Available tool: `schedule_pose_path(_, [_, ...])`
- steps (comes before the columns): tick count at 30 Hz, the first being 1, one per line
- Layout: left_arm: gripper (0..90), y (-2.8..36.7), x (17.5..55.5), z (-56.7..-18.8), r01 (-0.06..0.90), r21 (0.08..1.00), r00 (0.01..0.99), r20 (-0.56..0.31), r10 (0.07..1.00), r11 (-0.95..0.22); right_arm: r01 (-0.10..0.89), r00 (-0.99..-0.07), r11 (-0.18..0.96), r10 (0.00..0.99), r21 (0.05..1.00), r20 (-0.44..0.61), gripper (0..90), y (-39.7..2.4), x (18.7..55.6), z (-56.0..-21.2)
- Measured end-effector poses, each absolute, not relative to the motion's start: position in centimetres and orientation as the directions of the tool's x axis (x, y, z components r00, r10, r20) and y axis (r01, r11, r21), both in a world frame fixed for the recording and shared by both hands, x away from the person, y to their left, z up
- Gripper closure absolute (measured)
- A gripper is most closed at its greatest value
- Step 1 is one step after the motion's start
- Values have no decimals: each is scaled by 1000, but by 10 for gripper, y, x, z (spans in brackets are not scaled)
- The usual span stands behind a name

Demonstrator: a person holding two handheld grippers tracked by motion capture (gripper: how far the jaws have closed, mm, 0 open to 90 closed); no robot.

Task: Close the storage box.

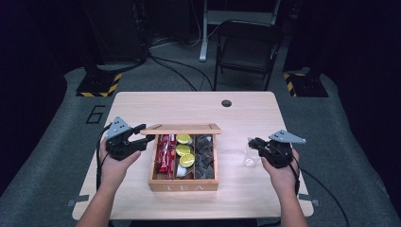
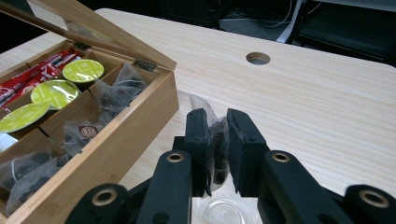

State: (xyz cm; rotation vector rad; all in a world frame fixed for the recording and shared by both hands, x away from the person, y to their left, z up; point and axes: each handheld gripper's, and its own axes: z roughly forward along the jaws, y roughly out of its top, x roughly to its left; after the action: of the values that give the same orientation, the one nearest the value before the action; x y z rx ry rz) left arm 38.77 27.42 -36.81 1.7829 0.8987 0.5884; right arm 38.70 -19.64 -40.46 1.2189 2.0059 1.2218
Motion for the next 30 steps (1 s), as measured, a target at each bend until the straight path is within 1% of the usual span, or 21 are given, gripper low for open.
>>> schedule_pose_path(5, [485,274,388,-368,304,929,604,-16,797,-212,445,-468,211,884,870,25,788,-198,389,-409])
schedule_pose_path(14, [486,274,388,-368,305,929,604,-17,797,-212,469,-458,209,888,858,33,788,-201,393,-418])
schedule_pose_path(25, [485,274,388,-368,306,928,605,-17,796,-212,517,-442,222,897,827,35,788,-202,398,-433])
schedule_pose_path(30, [486,274,387,-369,306,928,605,-17,796,-212,524,-447,236,894,818,28,787,-200,400,-437])
